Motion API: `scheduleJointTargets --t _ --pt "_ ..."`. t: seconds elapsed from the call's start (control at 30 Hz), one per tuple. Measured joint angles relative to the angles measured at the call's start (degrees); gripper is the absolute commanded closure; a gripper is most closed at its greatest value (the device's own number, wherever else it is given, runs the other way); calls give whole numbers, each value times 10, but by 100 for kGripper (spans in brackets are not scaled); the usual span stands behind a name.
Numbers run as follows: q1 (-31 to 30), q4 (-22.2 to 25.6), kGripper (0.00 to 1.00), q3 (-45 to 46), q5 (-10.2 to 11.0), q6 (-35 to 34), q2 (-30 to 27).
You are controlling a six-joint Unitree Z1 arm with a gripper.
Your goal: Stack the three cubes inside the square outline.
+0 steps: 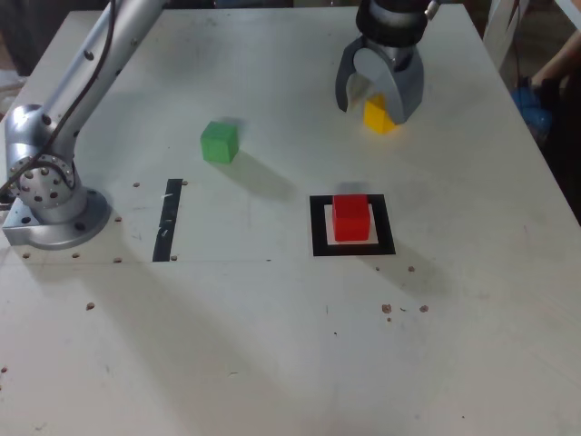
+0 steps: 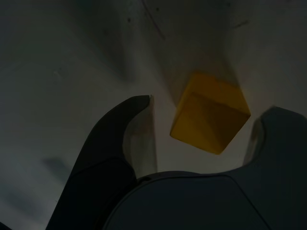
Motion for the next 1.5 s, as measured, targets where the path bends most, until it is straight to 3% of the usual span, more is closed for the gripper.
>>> scheduleJointTargets --t 0.37,0.57,0.7,0.9,1.1,1.3,1.4,1.5 --pt "0 10 83 7 -1 0 1" --pt "-10 86 83 -59 26 -13 0" --pt "-34 120 83 -60 47 -70 -31" --pt "-95 126 84 13 49 -181 -116" --pt "-203 135 86 57 31 -300 -191" --pt "-318 135 86 66 -22 -421 -163" --pt "-331 134 86 66 -33 -479 -160" --pt "-316 133 82 72 -23 -488 -159"
